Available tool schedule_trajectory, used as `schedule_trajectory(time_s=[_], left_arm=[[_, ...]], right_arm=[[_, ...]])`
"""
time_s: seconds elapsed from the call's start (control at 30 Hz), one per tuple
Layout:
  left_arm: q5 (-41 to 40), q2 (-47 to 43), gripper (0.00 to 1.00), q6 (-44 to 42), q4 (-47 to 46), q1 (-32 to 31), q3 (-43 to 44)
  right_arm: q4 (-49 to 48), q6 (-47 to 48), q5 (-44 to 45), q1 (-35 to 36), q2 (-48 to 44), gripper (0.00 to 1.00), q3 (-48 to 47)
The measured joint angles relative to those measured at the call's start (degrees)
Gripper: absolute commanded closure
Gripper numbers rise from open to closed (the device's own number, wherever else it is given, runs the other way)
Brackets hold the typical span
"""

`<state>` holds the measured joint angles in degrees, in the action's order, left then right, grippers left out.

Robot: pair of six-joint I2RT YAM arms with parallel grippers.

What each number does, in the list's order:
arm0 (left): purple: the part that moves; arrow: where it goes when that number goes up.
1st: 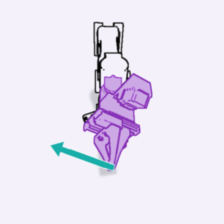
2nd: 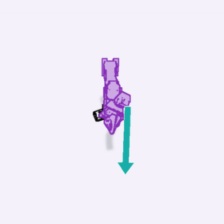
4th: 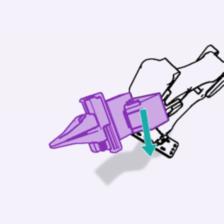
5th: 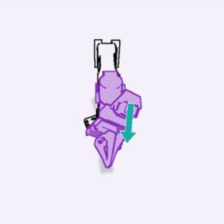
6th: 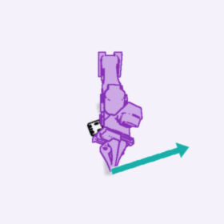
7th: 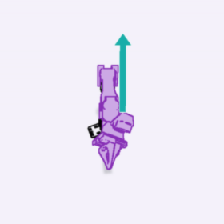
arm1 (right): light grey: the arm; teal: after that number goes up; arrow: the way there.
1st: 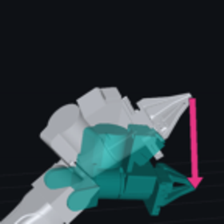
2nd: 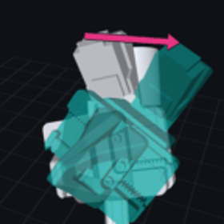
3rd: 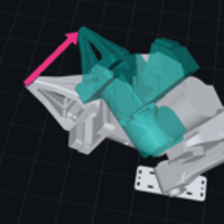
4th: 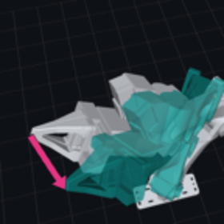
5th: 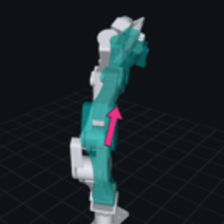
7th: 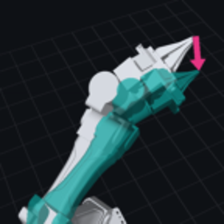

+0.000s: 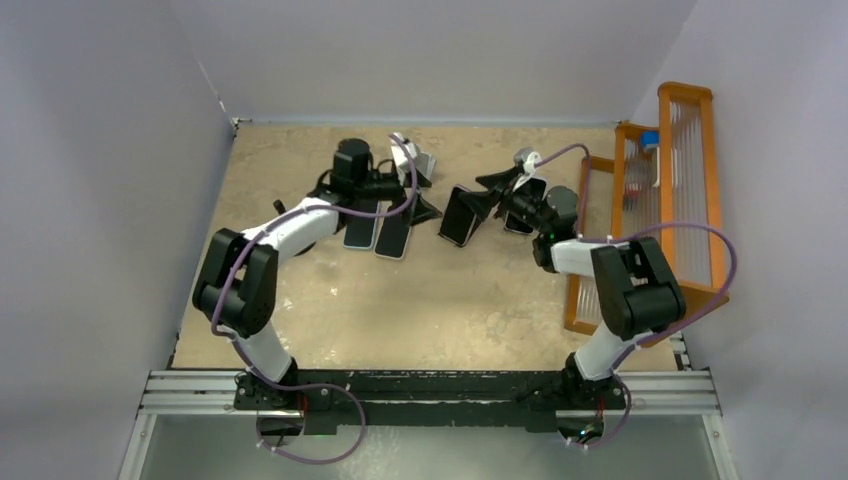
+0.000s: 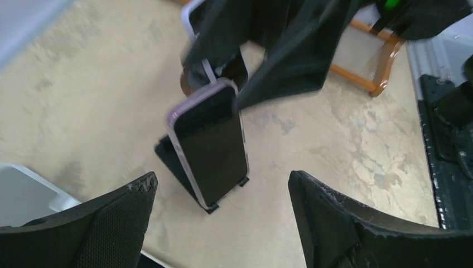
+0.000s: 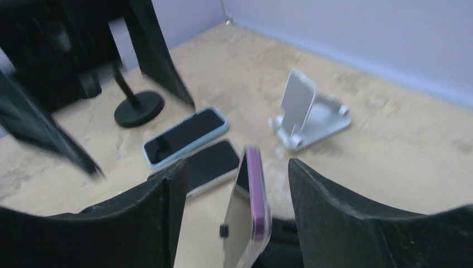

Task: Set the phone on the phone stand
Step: Place the phone on the phone stand, then move the phone stand with the phone to the center of the board.

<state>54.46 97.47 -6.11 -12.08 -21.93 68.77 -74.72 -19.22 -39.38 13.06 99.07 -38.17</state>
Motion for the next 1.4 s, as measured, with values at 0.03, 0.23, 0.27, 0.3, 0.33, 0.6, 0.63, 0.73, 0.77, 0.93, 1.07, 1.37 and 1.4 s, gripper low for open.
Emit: schedule_trajectory(time_s=[0.03,0.23,0.27,0.3,0.33,0.6,0.63,0.73,0.77,0.93,1.07,1.37,1.4], left_arm=[[-1.36,0.55,0.12,0.72,-0.83,-1.05,-1.01],[-21.53,1.09,0.09,4.85,-10.03,-9.55,-13.79],[-24.33,1.09,0.09,5.60,-11.19,-10.62,-15.69],[-27.28,1.09,0.09,6.64,-12.52,-11.67,-17.62],[-30.27,1.09,0.09,7.52,-13.75,-12.50,-19.28],[-42.12,5.64,0.73,13.44,-23.91,-16.50,-21.70],[-42.01,6.71,0.79,13.99,-24.24,-16.57,-21.31],[-41.57,10.27,0.77,15.82,-24.35,-16.57,-19.61],[-41.62,10.91,0.79,16.28,-24.20,-16.57,-19.37],[-42.12,11.17,0.73,17.59,-23.30,-16.57,-19.39],[-40.74,11.17,0.64,17.73,-22.62,-16.57,-19.52],[-38.14,15.26,0.60,18.12,-22.21,-17.33,-16.39],[-38.14,15.87,0.60,18.10,-22.08,-17.46,-15.58]], right_arm=[[1.97,0.94,1.07,0.00,-2.03,0.24,-0.85],[9.84,6.16,8.85,-0.02,-15.65,0.16,-3.82],[10.88,6.95,10.08,-0.02,-17.97,0.16,-3.87],[11.96,7.63,11.10,-0.04,-20.13,0.16,-3.87],[12.68,8.02,11.89,-0.07,-21.88,0.16,-3.85],[16.81,9.44,15.47,-0.07,-33.66,0.16,-2.19],[17.46,9.55,15.89,-0.07,-34.58,0.16,-2.03],[19.08,9.92,16.39,-0.07,-36.68,0.16,-1.79],[19.30,10.01,16.41,-0.07,-37.05,0.16,-1.73],[20.26,10.34,16.50,-0.07,-38.07,0.16,-1.66],[20.74,10.34,16.55,-0.07,-37.94,0.16,-1.64],[21.33,10.64,17.40,-0.07,-37.94,0.16,-1.36],[21.40,10.73,17.42,-0.07,-37.94,0.16,-1.31]])
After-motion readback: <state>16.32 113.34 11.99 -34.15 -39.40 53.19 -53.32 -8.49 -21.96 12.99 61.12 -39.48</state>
